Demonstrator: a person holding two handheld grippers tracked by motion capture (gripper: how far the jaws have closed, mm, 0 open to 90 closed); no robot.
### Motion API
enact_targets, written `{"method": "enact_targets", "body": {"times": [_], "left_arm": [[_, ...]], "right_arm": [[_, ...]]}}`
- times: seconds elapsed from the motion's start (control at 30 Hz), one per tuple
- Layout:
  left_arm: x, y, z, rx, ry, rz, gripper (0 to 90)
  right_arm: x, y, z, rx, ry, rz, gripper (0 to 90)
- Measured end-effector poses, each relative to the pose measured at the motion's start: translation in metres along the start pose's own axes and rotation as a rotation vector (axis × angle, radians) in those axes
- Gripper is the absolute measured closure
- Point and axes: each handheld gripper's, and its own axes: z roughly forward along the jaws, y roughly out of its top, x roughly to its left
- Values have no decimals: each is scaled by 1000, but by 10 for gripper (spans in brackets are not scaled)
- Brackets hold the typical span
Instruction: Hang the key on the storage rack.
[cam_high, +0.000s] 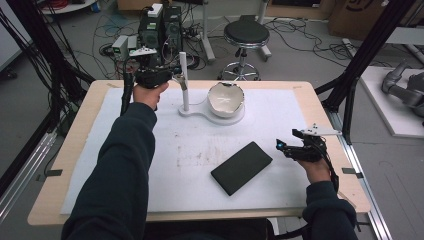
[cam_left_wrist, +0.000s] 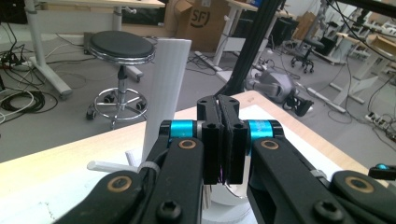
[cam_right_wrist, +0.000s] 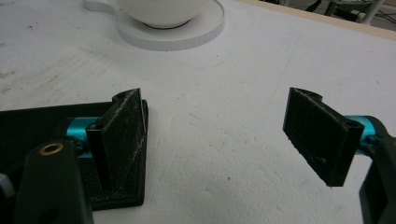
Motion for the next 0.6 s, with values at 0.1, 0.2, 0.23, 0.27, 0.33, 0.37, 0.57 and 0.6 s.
{"method": "enact_targets", "body": {"times": [0.1, 0.2, 0.23, 0.27, 0.33, 0.37, 0.57, 0.6], "left_arm": [[2, -2, 2, 6, 10, -3, 878], [5, -6, 4, -11, 8, -33, 878], [5, -6, 4, -11, 8, -33, 878], [6, -7, 4, -21, 13, -40, 878], [8, -9, 4, -33, 67, -43, 884], [10, -10, 4, -39, 77, -49, 884], [21, -28, -1, -44, 137, -66, 642], [23, -32, -3, -49, 132, -80, 577]], "right_arm": [[1, 0, 1, 3, 0, -2, 208], [1, 0, 0, 4, 0, -3, 209], [1, 0, 0, 4, 0, -3, 209], [1, 0, 0, 4, 0, -3, 209], [2, 0, 1, 7, 3, 1, 209], [2, 0, 1, 7, 3, 1, 209], [2, 0, 0, 7, 1, 0, 208], [2, -1, 0, 10, -1, 1, 209]]}}
